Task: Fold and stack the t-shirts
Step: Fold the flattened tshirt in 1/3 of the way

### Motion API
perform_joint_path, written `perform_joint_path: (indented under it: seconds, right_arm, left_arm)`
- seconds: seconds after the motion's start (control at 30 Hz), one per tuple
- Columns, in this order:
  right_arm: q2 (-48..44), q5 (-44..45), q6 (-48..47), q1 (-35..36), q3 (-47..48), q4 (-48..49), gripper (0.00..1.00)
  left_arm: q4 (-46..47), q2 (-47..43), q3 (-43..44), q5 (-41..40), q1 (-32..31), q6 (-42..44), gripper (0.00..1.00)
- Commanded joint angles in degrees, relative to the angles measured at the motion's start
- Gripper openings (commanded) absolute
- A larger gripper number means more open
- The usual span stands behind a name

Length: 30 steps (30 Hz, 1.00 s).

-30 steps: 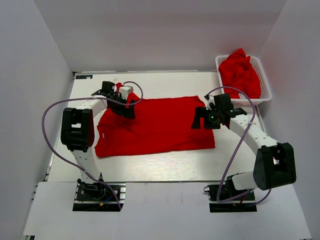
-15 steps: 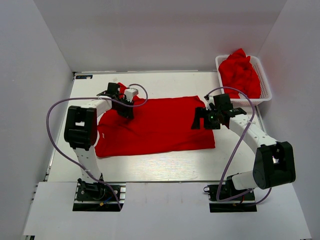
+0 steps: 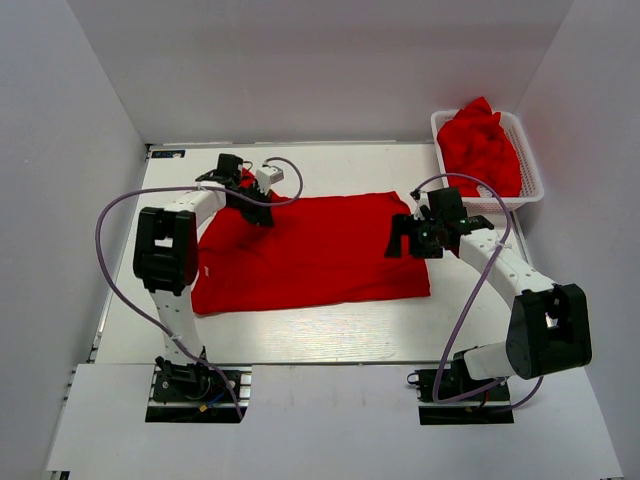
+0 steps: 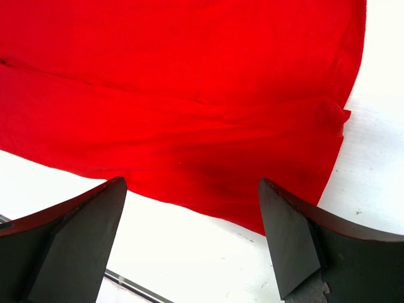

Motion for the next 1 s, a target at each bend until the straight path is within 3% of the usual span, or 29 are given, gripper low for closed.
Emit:
perform_joint_path:
  seconds: [0.0,0.43,0.53,0.6,0.67,0.73,0.77,0.97]
  right_arm:
    - [-1.3,1.0,-0.4,-0.2,0.0,-0.7,0.90]
    - [-1.3,1.5,-0.4,-0.2,0.9,-1.1,0.90]
    - [-1.5,1.3,-0.3,-0.1,1.0,-1.1,0.90]
    - [-1.5,1.3,-0.1,-0.2,1.0,-1.2,0.90]
    - [-1.7,1.2,0.1,0.0,1.0,-1.1,0.90]
    - [-1.8,1.0,0.3,-0.2,0.8,-0.9,0.90]
    - [-1.9,0.9,0.2,-0.1,0.8,-1.0,0.90]
    - [-3.2,2.0,0.7,-0.1,0.8,0.0,0.90]
  left_arm:
    - [-4.8,2.1,4.6,5.1,-0.3,4.8,0.00]
    - [-7.4,6.3,10.8,3.4,-0.8,8.1,0.01]
    - [-10.3,6.9,14.3,2.1,-0.8,9.7,0.09]
    - [-11.6,8.4,16.6,-0.1,-1.3,10.4,0.25]
    - [-12.1,8.4,16.7,-0.7,-1.3,9.3,0.52]
    - [-8.4,6.3,15.2,-1.3,-1.3,7.7,0.66]
    - [-6.5,3.6,13.1,-3.3,-1.3,5.0,0.99]
    - [5.4,-5.6,4.6,-12.8,0.0,-4.0,1.00]
